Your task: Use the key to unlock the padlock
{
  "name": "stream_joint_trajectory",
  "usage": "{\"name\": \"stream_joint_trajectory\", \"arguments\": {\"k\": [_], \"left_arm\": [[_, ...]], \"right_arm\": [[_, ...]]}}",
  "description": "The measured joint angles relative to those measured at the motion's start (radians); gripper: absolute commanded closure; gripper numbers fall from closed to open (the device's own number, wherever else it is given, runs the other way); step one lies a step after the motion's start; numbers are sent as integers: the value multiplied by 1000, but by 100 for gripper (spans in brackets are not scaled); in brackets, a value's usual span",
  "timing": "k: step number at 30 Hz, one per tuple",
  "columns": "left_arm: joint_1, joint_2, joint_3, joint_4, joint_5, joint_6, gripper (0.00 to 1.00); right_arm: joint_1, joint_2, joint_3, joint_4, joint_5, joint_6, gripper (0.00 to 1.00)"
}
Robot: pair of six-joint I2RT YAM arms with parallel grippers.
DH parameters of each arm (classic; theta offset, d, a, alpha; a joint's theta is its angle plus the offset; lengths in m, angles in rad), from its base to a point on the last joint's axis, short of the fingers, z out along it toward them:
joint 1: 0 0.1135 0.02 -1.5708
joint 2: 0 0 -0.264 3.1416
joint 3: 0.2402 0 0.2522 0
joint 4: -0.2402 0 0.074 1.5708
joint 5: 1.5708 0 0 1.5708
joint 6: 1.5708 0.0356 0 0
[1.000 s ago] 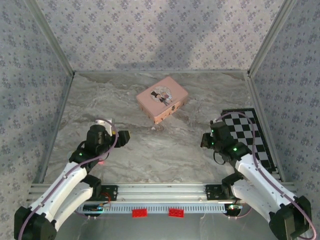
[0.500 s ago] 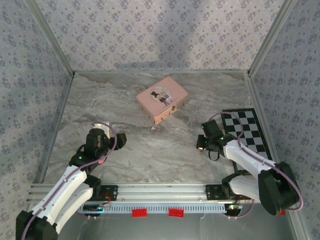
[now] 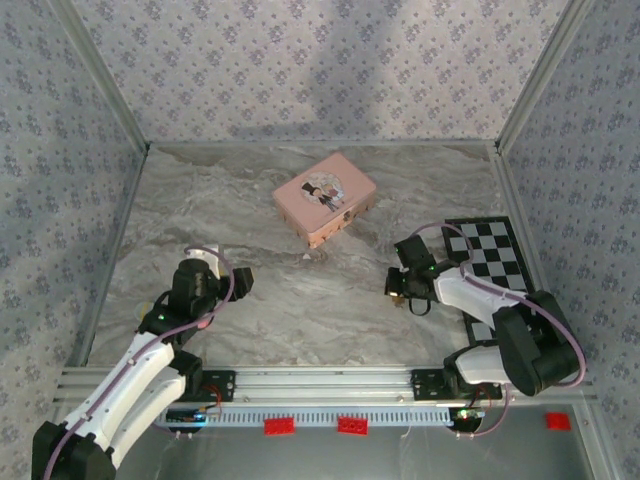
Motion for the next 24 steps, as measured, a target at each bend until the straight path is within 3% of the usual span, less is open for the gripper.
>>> {"name": "stream_joint_trajectory", "arguments": {"k": [12,15,17,19,24], "left_arm": [[0,19,-1,8,-18,0,22],[0,21,-1,7,-35,6,17],[0,20,-1,7,-60,8,13],[0,20,-1,6,-98,17,0],[0,18,-1,13,-246,15,0]], "right_arm": [[3,-78,2,-23,-2,-22,64],[3,-133,23,-67,19,-40,60],[4,-171,48,-95,40,-55,57],[3,-216,80,-117,67,-79,53],[-11,-291,133,-121,127,-165,45]]}}
